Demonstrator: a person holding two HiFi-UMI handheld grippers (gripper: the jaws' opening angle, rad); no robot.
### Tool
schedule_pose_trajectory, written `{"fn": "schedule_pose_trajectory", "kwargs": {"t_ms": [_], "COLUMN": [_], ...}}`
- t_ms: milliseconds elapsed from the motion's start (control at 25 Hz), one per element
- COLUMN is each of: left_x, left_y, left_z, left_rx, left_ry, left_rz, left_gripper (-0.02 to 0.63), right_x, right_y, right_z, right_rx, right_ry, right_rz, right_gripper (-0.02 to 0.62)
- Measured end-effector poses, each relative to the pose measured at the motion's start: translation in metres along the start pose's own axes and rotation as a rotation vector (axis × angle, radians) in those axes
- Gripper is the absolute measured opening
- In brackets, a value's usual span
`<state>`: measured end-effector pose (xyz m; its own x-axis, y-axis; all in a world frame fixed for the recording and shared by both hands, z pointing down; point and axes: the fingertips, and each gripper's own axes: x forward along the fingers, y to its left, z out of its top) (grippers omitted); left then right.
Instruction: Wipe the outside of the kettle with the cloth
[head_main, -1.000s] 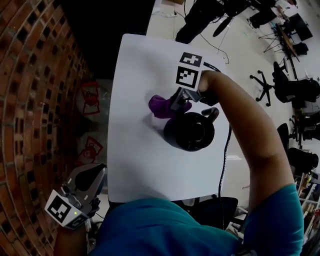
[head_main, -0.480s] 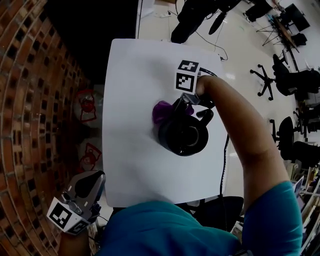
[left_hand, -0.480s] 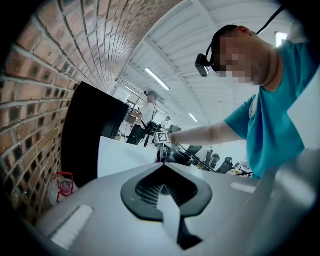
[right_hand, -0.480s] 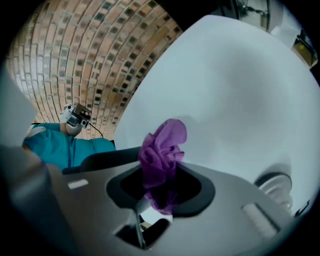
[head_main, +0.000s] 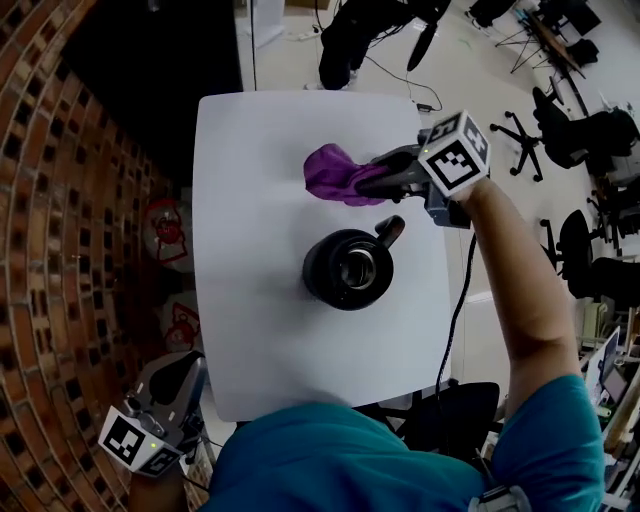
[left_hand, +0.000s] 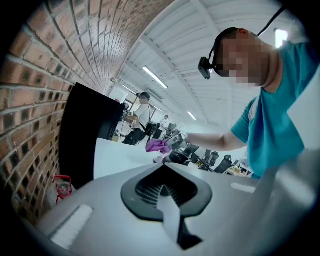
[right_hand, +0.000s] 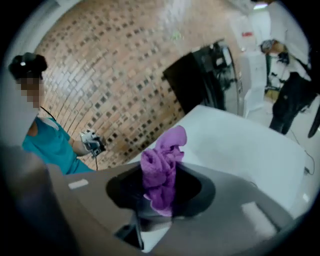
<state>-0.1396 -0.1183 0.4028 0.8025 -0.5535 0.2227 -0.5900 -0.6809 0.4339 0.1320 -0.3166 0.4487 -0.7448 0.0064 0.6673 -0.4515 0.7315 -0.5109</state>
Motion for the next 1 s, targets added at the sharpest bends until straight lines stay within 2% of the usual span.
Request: {"fn": "schedule_pose_trajectory", "kwargs": {"t_ms": [120,240,320,400,760,880,1000], "left_x": [0.010,0.022,0.031,0.040,0.059,0.056,0.052], "left_y": [-0.008,-0.010,-0.012,-0.015,-0.037,-0.041,-0.042], "left_z": [0.002,0.002,0.000,-0.002,-0.009,-0.011,-0.013], "left_rx": [-0.004,-0.002,-0.003,-0.007,0.005,0.008,0.004], "left_ry": [0.012,0.039,0.060,0.077,0.131,0.136,0.136], "left_rz": [-0.025,-0.059,-0.078,-0.093,-0.117,-0.114,-0.110], "left_gripper": [0.000,0.000,0.000,0.000,0.000,0.000,0.000], "right_x": [-0.056,-0.083,-0.079,-0.062,-0.018,-0.009,0.010], "right_y": [0.014,0.023,0.029,0.033,0.010,0.002,-0.009], "right_z": [-0.016,-0.062,-0.093,-0.114,-0.123,-0.131,-0.149], "right_rx": [0.001,0.085,0.164,0.225,0.384,0.400,0.414], "right_ry": [-0.302,-0.540,-0.661,-0.736,-0.913,-0.890,-0.803], "right_rz": [-0.089,-0.160,-0.166,-0.141,0.066,0.070,-0.001], "right_gripper": [0.123,0.123,0.123,0.123,0.123,0.123,0.123]}}
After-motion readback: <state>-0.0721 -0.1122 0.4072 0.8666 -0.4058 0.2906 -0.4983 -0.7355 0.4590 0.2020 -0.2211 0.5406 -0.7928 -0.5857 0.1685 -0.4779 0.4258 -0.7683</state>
